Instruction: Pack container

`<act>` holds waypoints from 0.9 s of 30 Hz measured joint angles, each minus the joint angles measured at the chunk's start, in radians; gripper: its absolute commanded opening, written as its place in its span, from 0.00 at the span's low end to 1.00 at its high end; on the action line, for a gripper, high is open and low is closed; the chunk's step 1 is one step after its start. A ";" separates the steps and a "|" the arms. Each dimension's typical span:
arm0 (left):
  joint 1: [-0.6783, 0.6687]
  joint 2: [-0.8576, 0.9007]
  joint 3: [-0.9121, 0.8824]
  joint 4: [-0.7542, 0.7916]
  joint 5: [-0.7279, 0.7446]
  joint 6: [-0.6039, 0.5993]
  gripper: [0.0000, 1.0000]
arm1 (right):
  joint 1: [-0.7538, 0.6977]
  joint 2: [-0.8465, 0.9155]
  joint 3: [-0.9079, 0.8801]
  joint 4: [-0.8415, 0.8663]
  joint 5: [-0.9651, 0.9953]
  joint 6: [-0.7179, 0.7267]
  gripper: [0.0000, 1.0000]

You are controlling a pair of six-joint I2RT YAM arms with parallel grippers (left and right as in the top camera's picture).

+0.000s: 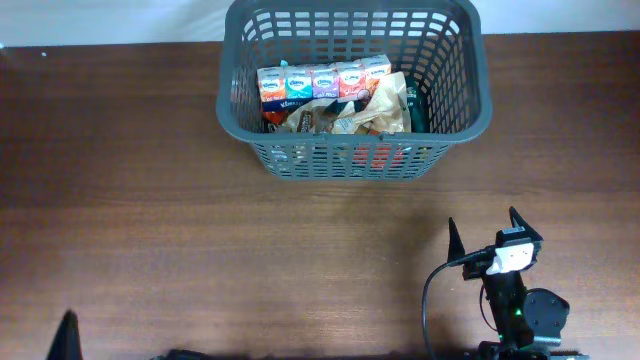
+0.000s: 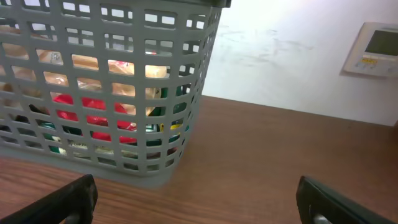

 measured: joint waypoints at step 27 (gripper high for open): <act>0.250 -0.767 -1.930 1.625 0.299 -0.153 0.99 | 0.000 0.000 0.000 0.000 0.000 0.000 0.99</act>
